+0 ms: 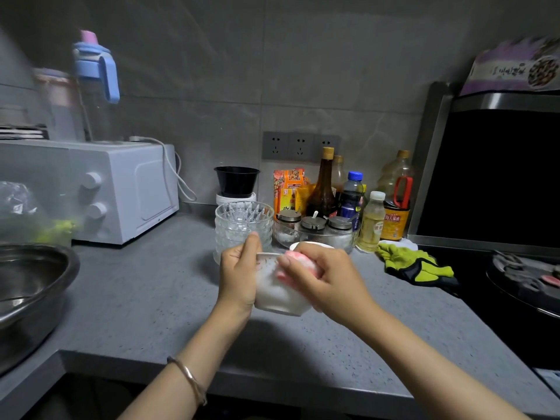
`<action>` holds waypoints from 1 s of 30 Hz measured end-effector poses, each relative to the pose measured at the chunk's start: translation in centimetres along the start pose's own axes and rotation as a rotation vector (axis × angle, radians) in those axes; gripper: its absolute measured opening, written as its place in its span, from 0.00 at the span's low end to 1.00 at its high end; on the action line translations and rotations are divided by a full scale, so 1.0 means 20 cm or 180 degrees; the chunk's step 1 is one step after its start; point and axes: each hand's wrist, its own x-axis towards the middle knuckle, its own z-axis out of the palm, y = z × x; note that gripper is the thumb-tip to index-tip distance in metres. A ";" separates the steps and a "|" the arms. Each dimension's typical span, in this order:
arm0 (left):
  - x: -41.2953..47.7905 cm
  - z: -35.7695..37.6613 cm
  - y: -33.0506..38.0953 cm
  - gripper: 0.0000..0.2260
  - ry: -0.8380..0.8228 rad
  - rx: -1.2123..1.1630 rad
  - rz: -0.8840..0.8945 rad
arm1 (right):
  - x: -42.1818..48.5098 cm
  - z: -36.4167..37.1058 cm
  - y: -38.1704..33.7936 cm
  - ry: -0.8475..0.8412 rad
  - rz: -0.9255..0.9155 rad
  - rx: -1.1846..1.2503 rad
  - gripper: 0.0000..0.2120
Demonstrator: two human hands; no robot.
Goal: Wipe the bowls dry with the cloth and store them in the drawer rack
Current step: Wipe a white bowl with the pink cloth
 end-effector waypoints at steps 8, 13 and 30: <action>-0.05 -0.05 -0.01 0.15 -0.0318 -0.0486 -0.1196 | -0.05 -0.01 0.00 0.0159 0.0542 0.1514 0.23; -0.02 -0.03 0.07 0.23 -0.0973 0.0917 0.0032 | -0.01 -0.06 0.02 0.0123 0.0696 0.1250 0.25; -0.05 0.00 0.14 0.24 -0.1049 0.0648 -0.0159 | -0.01 -0.10 -0.02 0.0110 0.1073 0.1559 0.20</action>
